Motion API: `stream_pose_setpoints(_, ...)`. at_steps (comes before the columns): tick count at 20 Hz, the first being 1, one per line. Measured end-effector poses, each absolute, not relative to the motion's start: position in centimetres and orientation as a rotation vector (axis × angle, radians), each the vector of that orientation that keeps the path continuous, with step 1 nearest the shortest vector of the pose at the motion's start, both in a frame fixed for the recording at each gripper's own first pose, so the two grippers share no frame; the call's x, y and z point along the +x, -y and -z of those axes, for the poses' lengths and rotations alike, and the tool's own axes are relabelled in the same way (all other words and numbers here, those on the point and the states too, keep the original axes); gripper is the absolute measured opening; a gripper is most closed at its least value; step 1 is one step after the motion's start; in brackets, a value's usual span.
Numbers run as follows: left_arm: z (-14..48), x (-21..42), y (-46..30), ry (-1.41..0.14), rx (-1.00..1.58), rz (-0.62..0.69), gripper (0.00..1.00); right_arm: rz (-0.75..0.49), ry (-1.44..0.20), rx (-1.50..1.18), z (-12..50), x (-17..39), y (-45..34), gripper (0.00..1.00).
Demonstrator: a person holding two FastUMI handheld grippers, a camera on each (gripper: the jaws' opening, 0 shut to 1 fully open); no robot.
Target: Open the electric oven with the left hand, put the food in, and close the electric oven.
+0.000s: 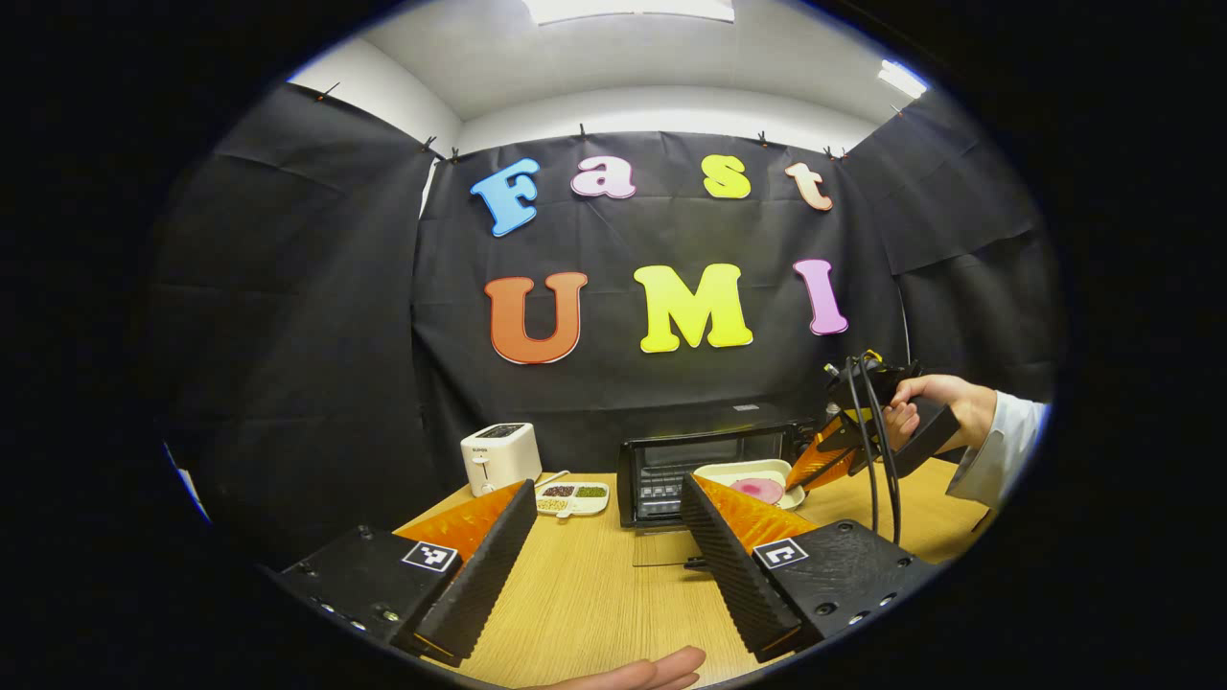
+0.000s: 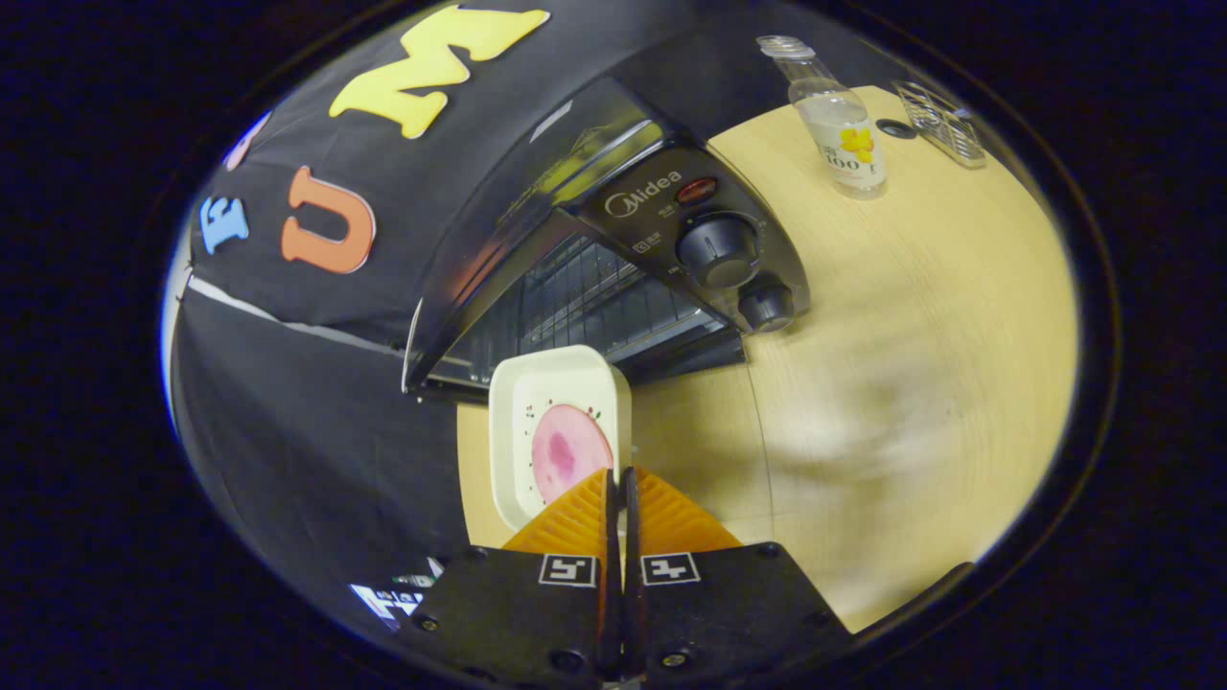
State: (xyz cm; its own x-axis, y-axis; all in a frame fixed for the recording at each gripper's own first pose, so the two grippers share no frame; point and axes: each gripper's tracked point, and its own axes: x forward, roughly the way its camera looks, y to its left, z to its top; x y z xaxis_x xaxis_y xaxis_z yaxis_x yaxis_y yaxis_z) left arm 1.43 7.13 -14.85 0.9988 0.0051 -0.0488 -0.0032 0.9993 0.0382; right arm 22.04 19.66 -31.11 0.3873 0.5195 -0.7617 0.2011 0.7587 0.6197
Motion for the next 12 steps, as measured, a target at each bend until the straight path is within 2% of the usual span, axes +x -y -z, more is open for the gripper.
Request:
stream_pose_setpoints(4, 15.4, 1.9, -8.2, -0.056, 0.048, -0.027, 0.96, -0.096, -1.098, 0.835, 32.8, 24.5, -20.8, 0.02)
stream_pose_setpoints(5, 15.5, 2.0, -8.4, -0.059, 0.054, -0.032, 0.96, -0.07, -1.08, 0.856, 33.3, 25.0, -21.1, 0.05)
stream_pose_setpoints(9, 16.4, 2.5, -8.2, -0.072, 0.062, -0.019, 0.96, -0.009, -0.973, 0.925, 33.8, 26.7, -22.7, 0.05)
stream_pose_setpoints(10, 16.7, 2.7, -8.3, -0.076, 0.061, -0.013, 0.96, 0.016, -0.943, 0.945, 33.8, 27.2, -23.1, 0.02)
stream_pose_setpoints(12, 17.1, 2.9, -8.7, -0.088, 0.06, -0.017, 0.96, 0.036, -0.865, 0.958, 33.2, 28.4, -23.7, 0.06)
